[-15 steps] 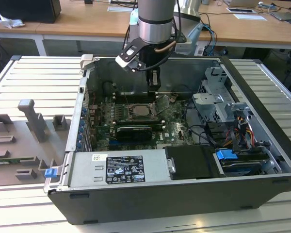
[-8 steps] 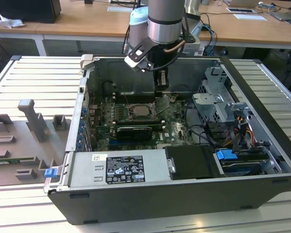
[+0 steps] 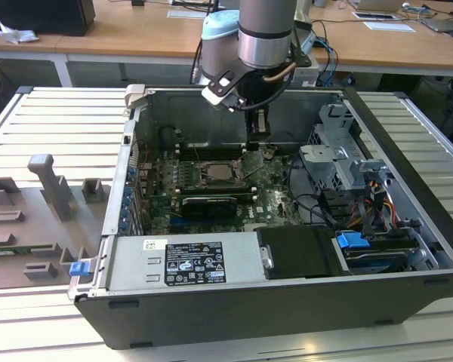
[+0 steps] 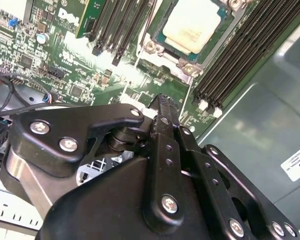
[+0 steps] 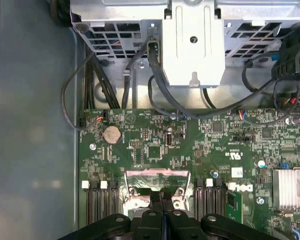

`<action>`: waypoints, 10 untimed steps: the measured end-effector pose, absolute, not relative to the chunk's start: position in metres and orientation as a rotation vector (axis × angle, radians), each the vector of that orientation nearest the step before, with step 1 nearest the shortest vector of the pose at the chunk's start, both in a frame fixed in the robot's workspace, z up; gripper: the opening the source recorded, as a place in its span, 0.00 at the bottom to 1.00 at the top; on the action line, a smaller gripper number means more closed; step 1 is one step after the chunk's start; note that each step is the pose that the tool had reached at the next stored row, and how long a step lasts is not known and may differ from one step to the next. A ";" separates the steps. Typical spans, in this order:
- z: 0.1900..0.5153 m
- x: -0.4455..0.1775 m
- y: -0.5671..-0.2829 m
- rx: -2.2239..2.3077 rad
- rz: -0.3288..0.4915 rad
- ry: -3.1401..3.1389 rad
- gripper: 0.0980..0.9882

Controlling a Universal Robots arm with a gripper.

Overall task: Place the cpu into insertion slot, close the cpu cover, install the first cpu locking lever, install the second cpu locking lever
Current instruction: 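Close the cpu cover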

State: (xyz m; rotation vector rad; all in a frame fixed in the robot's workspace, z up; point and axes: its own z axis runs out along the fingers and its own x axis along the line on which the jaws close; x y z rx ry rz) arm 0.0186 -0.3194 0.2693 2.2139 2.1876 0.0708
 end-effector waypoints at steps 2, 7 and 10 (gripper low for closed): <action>0.269 0.021 -0.319 2.214 0.071 2.188 0.01; 0.269 0.028 -0.319 2.214 0.070 2.187 0.01; 0.269 0.031 -0.319 2.213 0.070 2.187 0.01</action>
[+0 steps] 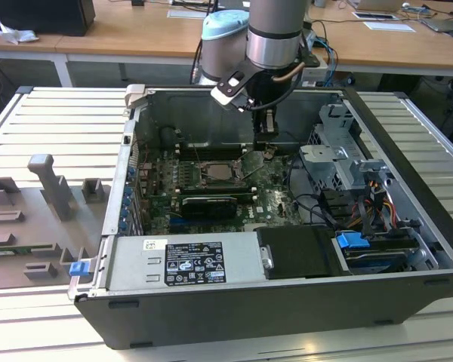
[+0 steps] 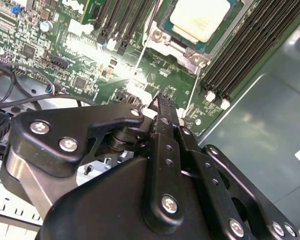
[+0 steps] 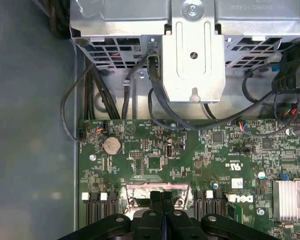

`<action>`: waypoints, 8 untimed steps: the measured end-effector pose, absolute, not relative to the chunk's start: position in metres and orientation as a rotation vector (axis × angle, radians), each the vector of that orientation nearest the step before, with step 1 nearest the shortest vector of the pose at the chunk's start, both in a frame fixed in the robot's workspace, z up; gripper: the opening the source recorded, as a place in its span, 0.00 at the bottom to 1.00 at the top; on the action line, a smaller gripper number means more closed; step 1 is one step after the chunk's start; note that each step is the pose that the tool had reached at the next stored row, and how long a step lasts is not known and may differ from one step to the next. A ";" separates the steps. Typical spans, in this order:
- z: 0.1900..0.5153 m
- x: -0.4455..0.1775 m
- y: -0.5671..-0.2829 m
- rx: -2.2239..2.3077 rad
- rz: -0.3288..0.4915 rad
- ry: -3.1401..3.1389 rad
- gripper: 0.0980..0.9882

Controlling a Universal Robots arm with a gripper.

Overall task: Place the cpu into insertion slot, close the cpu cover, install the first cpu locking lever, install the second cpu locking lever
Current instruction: 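Close the cpu cover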

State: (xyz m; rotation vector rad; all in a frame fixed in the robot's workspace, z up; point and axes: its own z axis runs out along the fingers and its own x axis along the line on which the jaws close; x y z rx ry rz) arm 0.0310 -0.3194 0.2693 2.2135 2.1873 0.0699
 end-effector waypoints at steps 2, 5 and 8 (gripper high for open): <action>0.269 0.033 -0.319 2.213 0.070 2.187 0.01; 0.269 0.038 -0.319 2.214 0.070 2.187 0.01; 0.268 0.042 -0.320 2.213 0.069 2.187 0.01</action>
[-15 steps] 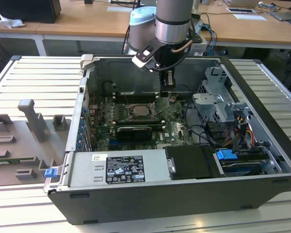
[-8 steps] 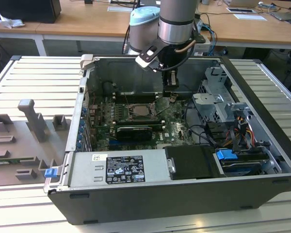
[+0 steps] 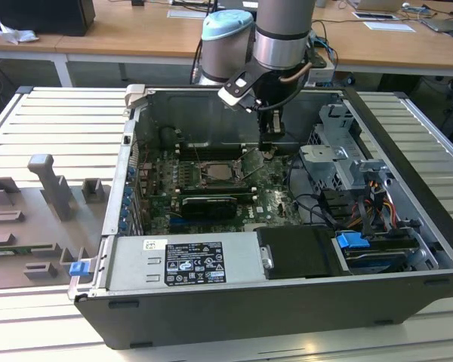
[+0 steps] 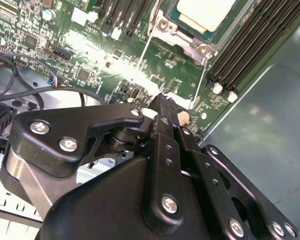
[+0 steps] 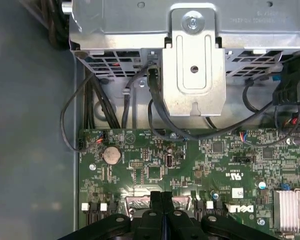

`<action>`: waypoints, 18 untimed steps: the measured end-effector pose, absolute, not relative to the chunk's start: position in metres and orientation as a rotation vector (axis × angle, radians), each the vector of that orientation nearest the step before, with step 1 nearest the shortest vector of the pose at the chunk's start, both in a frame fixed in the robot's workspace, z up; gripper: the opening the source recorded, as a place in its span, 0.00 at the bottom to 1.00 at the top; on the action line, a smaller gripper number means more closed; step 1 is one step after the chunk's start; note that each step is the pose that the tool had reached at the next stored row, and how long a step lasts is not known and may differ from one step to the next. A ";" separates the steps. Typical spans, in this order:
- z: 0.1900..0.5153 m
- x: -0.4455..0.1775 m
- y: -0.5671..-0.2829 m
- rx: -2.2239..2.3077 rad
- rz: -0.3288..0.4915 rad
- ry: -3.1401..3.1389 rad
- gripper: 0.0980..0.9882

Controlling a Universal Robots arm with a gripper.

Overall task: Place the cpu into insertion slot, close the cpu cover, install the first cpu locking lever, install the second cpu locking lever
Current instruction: 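Close the cpu cover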

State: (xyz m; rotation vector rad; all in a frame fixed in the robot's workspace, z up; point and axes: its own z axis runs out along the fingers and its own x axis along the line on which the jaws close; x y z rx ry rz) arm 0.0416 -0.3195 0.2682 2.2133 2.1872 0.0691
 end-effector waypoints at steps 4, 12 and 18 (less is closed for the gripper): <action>0.267 0.046 -0.319 2.213 0.069 2.187 0.01; 0.260 0.053 -0.319 2.213 0.069 2.187 0.01; 0.251 0.058 -0.319 2.213 0.069 2.187 0.01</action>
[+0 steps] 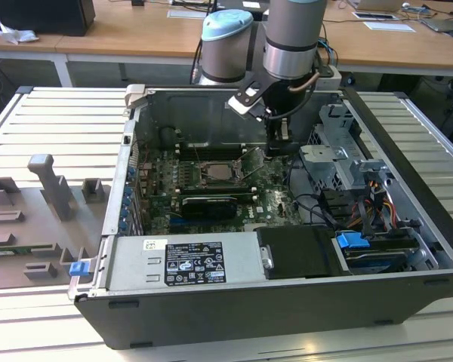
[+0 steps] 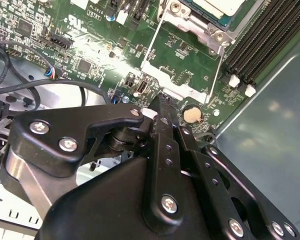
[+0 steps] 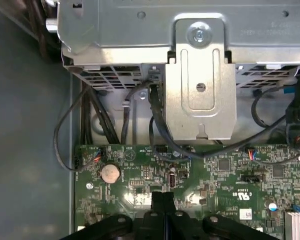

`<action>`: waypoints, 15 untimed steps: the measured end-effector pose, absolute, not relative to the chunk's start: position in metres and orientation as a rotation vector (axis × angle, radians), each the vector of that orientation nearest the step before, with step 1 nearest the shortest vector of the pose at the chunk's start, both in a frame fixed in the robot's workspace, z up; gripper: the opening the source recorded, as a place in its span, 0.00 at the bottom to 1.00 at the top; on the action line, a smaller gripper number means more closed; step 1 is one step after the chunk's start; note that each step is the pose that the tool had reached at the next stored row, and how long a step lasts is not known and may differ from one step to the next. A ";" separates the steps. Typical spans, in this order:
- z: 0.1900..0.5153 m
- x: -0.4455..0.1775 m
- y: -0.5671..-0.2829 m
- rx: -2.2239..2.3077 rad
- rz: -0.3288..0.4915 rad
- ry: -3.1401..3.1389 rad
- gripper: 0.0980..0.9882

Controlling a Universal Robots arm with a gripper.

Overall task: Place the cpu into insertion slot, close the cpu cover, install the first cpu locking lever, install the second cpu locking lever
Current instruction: 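Close the cpu cover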

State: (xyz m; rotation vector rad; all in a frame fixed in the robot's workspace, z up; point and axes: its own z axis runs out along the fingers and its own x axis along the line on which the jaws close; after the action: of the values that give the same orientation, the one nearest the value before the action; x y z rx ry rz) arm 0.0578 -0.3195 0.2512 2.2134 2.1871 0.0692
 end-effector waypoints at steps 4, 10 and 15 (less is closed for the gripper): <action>0.249 0.058 -0.320 2.218 0.058 2.192 0.01; 0.249 0.054 -0.319 2.221 0.052 2.195 0.01; 0.249 0.052 -0.319 2.221 0.052 2.195 0.01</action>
State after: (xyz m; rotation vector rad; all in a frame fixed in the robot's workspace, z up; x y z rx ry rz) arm 0.0518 -0.3195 0.2490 2.2212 2.1949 0.0523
